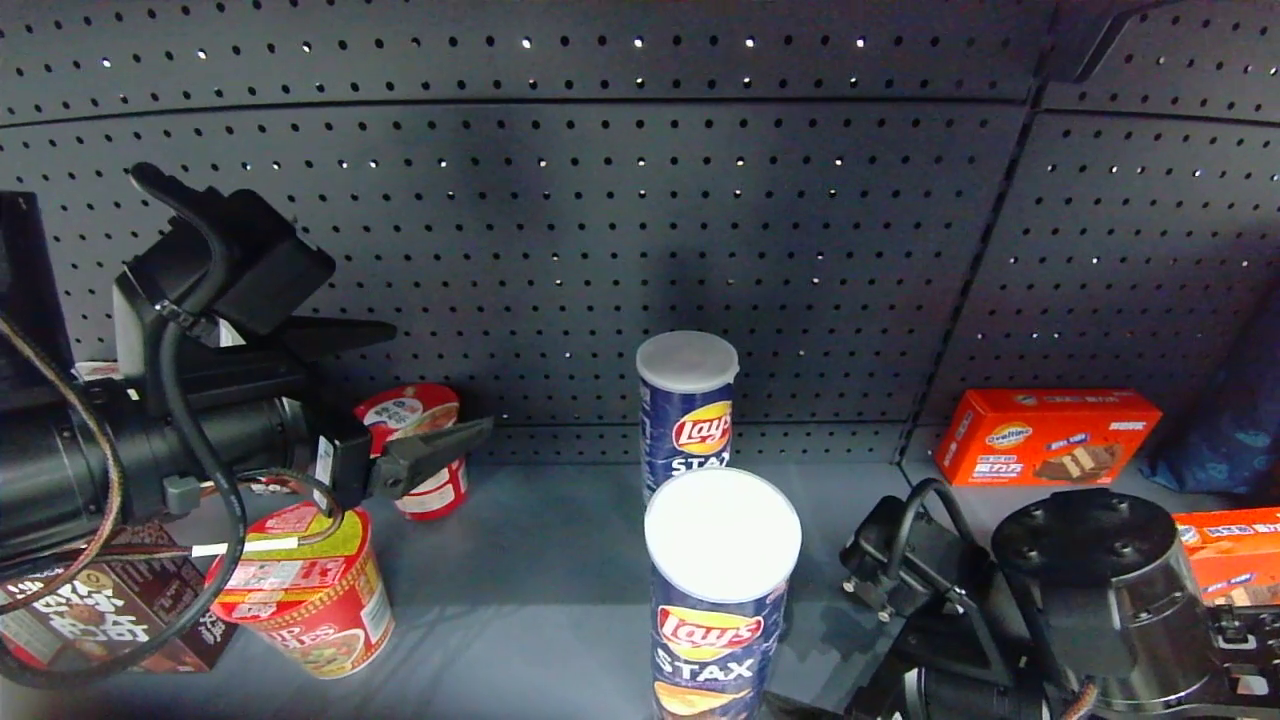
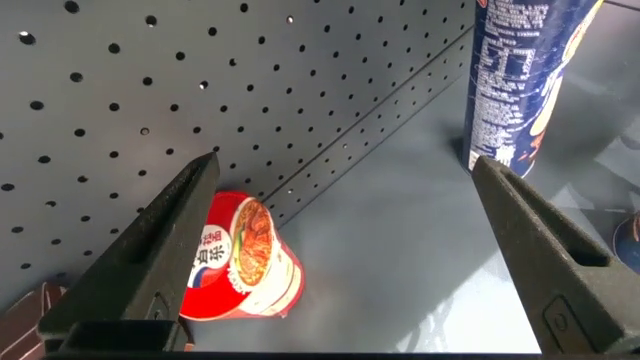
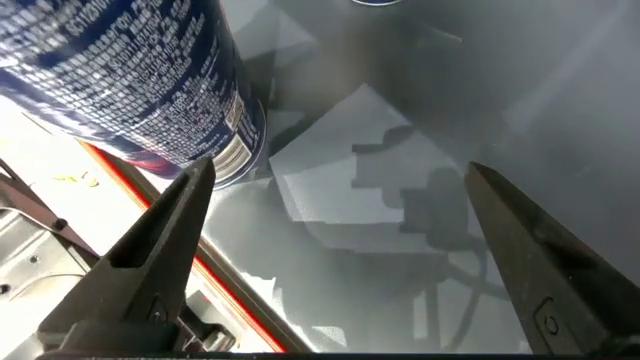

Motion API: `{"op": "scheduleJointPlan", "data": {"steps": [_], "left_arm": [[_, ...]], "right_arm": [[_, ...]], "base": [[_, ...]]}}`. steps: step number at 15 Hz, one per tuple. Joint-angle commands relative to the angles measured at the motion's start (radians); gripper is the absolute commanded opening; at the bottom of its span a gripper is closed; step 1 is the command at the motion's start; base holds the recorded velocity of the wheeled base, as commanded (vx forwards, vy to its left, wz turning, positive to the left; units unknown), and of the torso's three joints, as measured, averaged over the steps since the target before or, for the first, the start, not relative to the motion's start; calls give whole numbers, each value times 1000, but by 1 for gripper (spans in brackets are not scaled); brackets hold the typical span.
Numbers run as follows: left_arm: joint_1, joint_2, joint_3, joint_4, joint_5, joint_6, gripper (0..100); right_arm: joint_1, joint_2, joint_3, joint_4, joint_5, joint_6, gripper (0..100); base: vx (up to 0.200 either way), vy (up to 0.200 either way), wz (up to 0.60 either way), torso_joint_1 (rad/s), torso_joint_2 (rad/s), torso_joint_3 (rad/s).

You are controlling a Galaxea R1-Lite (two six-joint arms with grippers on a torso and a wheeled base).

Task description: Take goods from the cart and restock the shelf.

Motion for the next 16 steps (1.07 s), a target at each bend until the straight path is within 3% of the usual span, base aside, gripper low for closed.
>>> {"op": "scheduleJointPlan", "data": {"steps": [1,10,13,16], "left_arm": [[0,0,3,0,0,0,100],[-1,-5,13,0,0,0,100],[2,-9,6,1,3,0,100],[39,-89,30,3,7,-37,100]], "right_arm": [[0,5,3,0,-1,0,100],[-1,-85,75,4,-8,-4,100],[-18,-124,46,0,-13,-4,100],[-64,-211,-9,0,-48,-4,100]], "base": [[0,0,0,0,0,0],[0,0,0,0,0,0],[0,0,0,0,0,0],[0,0,0,0,0,0]]}}
